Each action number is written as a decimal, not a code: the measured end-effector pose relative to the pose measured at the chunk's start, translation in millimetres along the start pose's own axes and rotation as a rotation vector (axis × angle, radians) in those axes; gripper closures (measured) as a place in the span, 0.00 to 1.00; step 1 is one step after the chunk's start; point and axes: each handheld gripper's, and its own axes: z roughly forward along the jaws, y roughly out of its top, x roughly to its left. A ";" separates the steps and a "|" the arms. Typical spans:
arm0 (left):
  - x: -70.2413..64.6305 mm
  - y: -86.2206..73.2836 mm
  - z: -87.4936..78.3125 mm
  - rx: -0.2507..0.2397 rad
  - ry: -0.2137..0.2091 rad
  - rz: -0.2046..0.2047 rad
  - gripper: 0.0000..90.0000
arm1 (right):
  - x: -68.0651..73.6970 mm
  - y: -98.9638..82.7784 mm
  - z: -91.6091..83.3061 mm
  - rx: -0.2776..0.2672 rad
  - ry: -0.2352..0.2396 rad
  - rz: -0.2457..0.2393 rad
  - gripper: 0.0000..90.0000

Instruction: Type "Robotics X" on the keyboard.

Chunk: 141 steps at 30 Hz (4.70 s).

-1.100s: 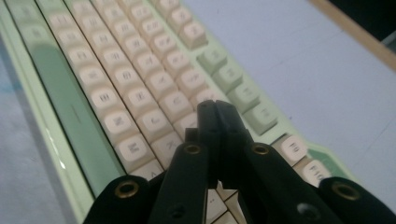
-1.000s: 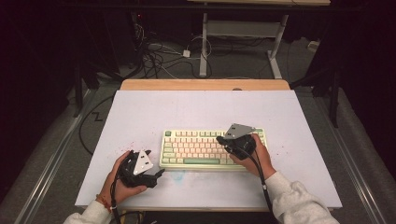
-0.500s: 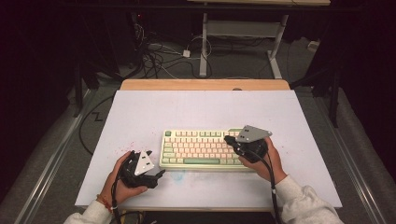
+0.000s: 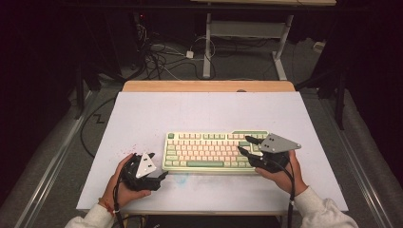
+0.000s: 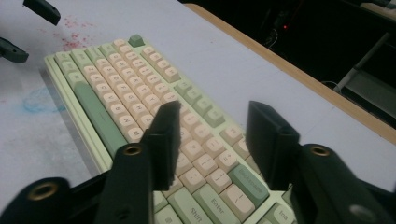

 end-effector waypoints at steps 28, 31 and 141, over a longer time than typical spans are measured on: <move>4.4 21.4 -11.8 -0.035 -0.106 -0.016 0.97 | 4.9 -55.2 -54.5 -0.006 -0.195 0.050 0.26; 0.4 29.5 -8.6 -0.051 -0.128 -0.010 0.97 | 6.9 -59.1 -55.1 0.022 -0.205 0.050 0.26; 4.1 28.0 4.3 -0.056 0.072 0.050 0.20 | 13.1 -64.1 -41.0 0.145 -0.139 0.020 0.55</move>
